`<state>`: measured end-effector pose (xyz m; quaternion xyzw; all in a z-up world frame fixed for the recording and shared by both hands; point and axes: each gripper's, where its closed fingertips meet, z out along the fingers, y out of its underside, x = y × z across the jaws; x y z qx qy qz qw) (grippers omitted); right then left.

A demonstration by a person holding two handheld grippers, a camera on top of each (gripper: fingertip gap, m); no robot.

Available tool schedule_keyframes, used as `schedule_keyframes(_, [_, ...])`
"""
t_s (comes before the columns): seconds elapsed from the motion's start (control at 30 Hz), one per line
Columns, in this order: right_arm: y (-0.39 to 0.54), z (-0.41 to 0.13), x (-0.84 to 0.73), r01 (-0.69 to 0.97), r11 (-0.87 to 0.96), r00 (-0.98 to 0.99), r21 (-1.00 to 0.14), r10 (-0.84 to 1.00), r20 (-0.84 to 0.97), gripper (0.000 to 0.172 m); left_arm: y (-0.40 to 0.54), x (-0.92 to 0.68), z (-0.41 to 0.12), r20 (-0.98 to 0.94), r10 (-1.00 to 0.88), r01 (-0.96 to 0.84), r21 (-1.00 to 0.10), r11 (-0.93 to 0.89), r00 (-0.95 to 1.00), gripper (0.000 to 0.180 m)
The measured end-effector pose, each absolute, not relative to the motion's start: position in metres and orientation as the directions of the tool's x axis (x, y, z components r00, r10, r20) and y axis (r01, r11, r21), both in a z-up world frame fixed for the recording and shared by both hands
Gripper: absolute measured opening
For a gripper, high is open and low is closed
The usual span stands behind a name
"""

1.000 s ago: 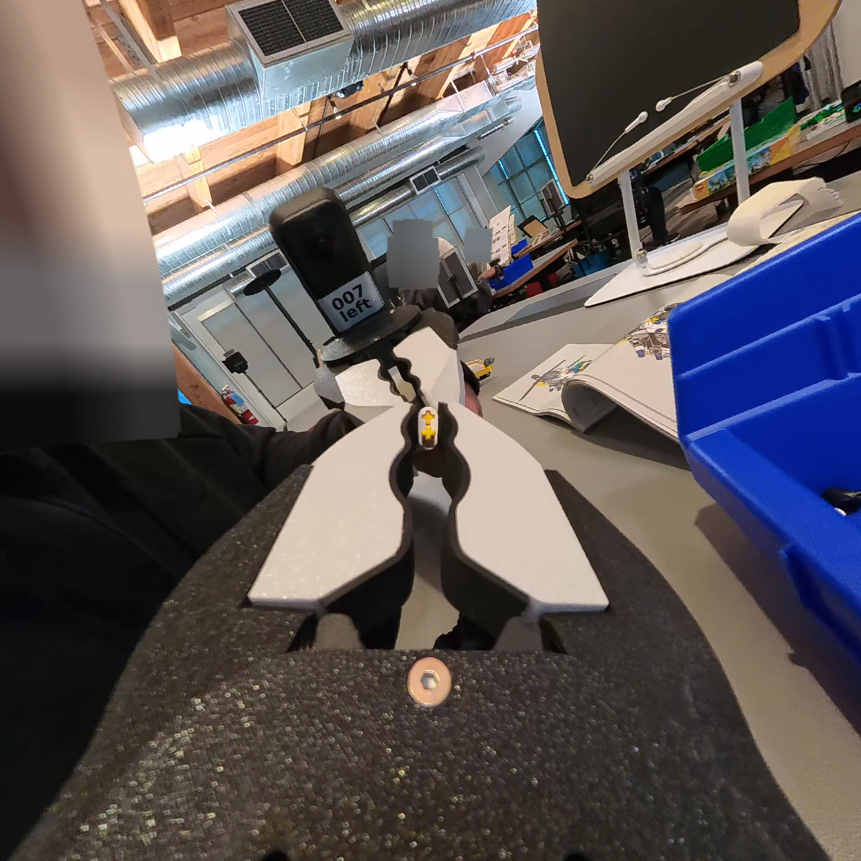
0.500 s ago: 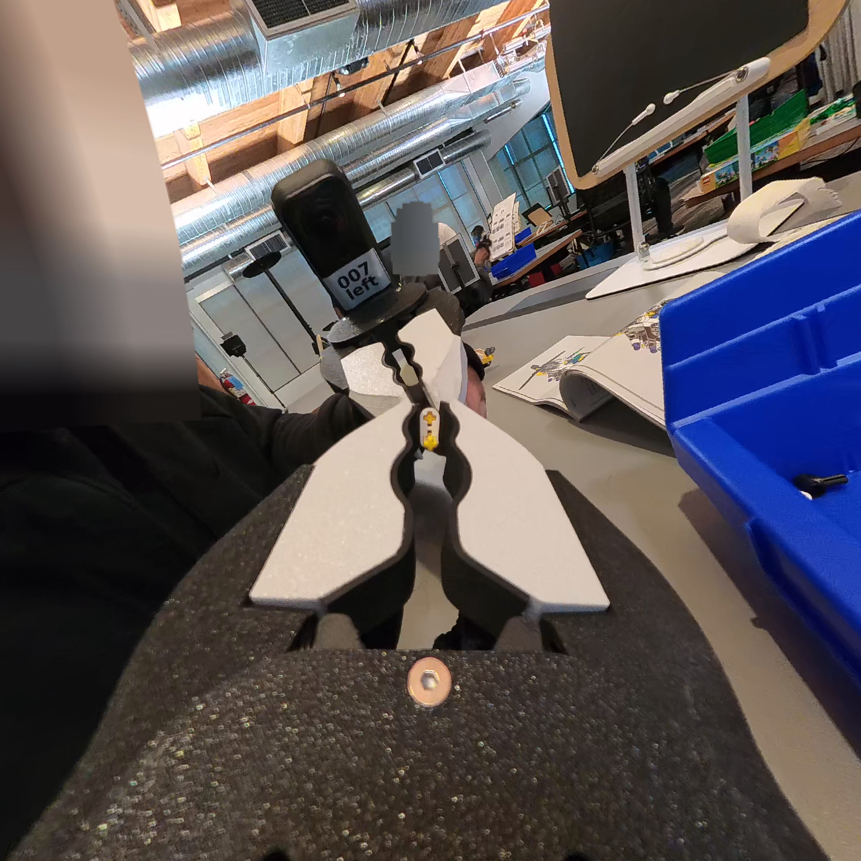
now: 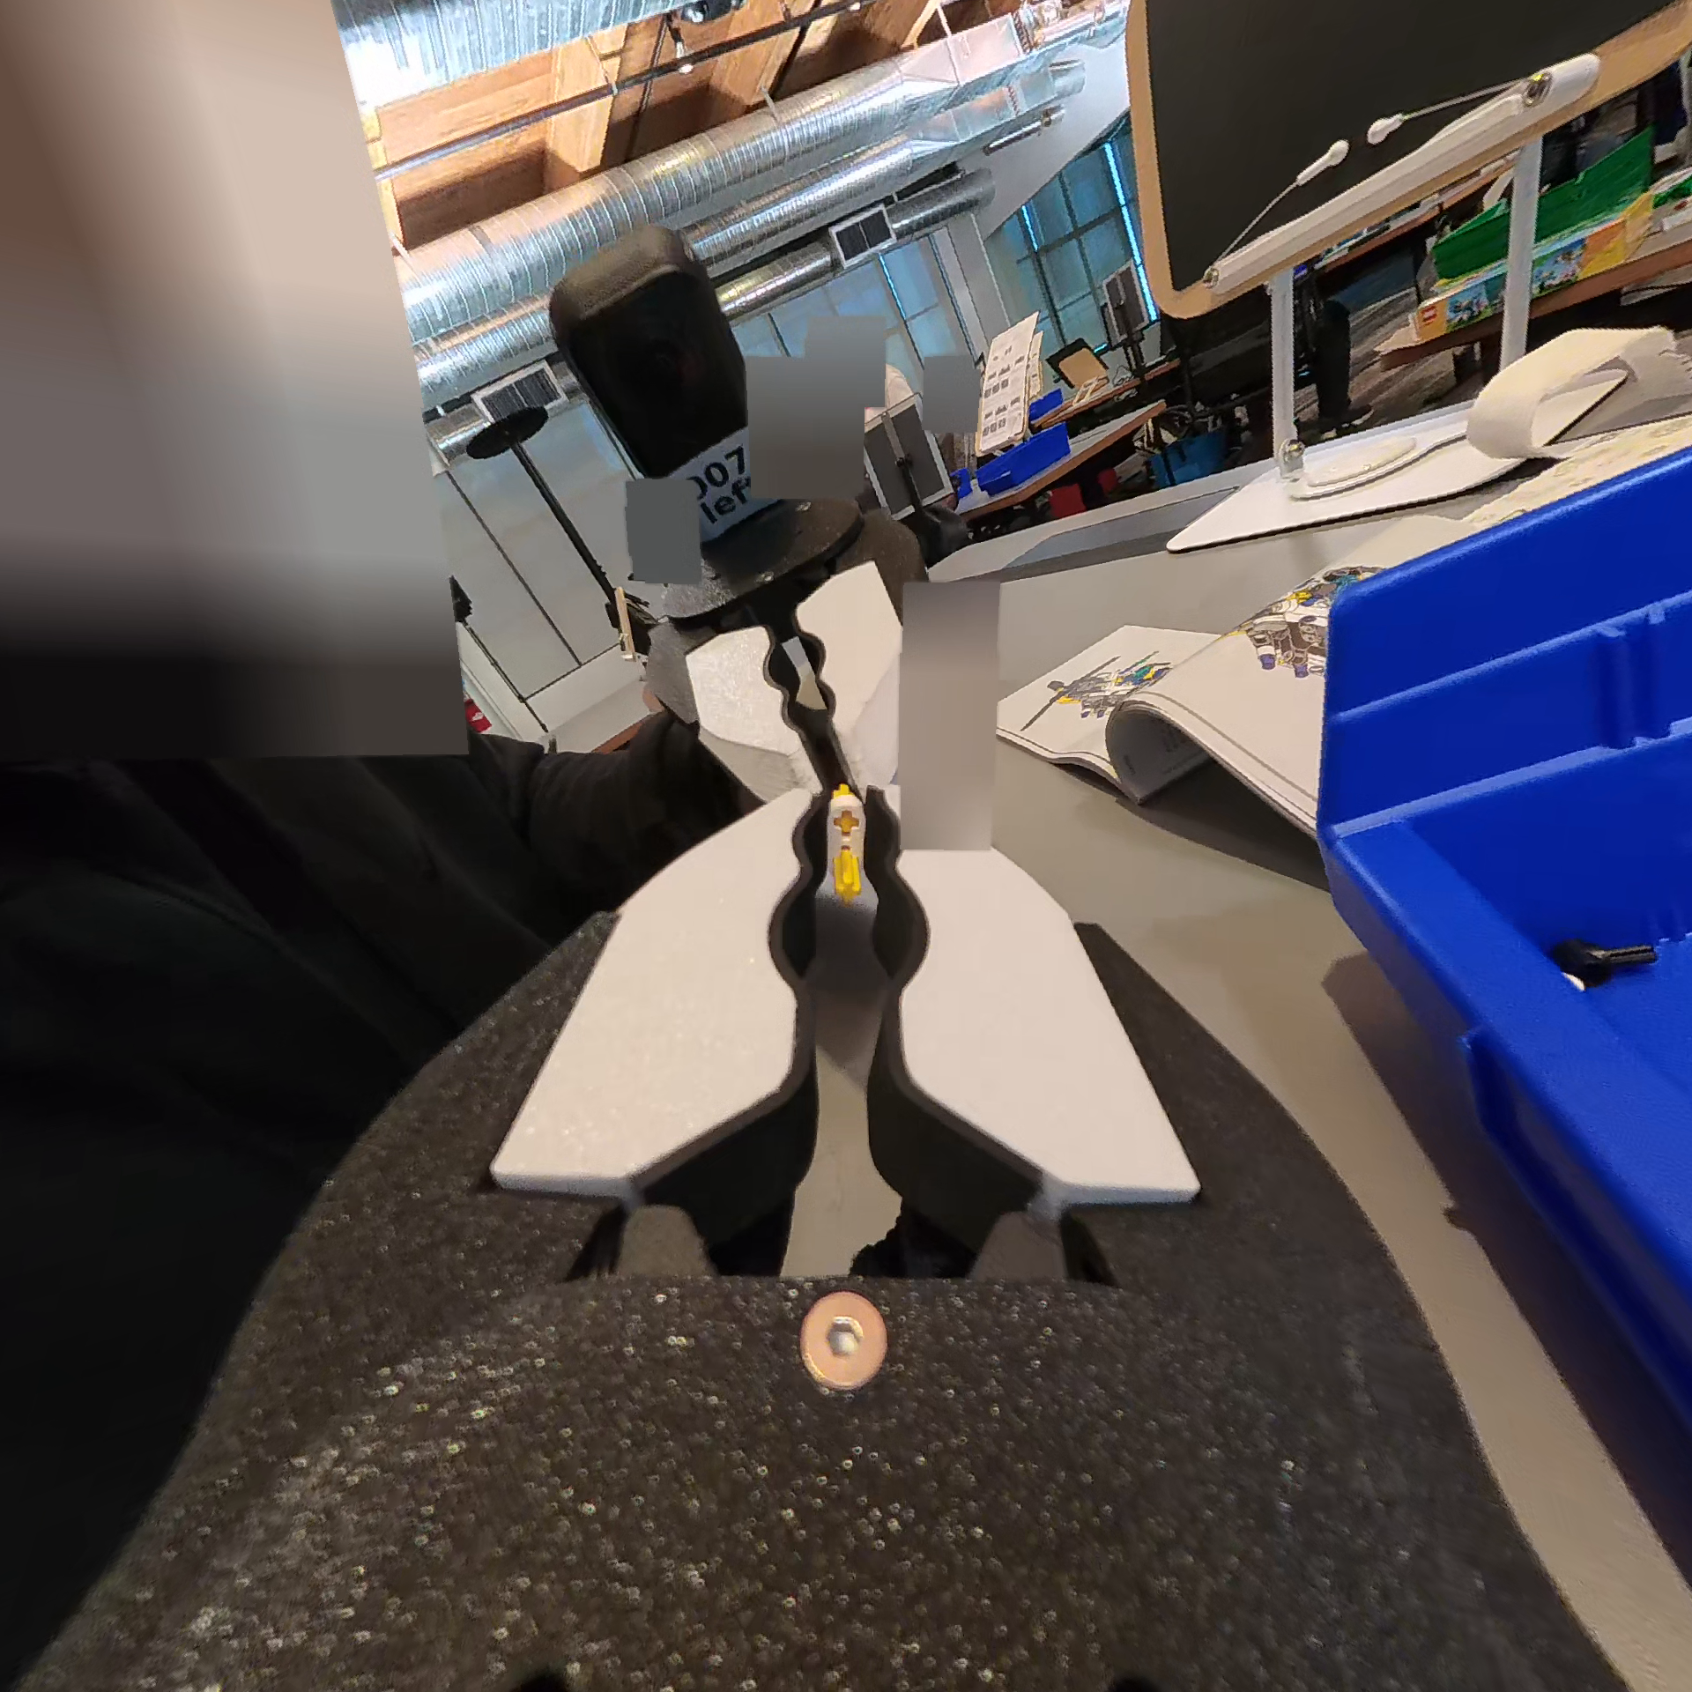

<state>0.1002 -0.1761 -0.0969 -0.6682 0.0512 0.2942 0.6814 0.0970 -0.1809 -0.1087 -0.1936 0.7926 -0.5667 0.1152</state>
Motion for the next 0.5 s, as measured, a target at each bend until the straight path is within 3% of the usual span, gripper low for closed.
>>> schedule_keyframes(0.27, [-0.194, -0.093, 0.134, -0.470, 0.021, 0.857, -0.882, 0.248, -0.451, 0.008, -0.147, 0.111, -0.101, 0.074, -0.538, -0.197, -0.964, 0.176, -0.840, 0.001])
schedule_keyframes(0.4, [-0.178, -0.102, 0.118, -0.403, -0.057, 0.877, -0.913, 0.262, -0.403, 0.007, -0.175, 0.114, -0.107, 0.028, -0.516, -0.184, -0.950, 0.253, -0.856, 0.021])
schedule_keyframes(0.5, [-0.172, -0.109, 0.113, -0.350, -0.103, 0.901, -0.931, 0.236, -0.364, 0.007, -0.180, 0.114, -0.117, -0.107, -0.524, -0.147, -0.896, 0.419, -0.845, 0.023])
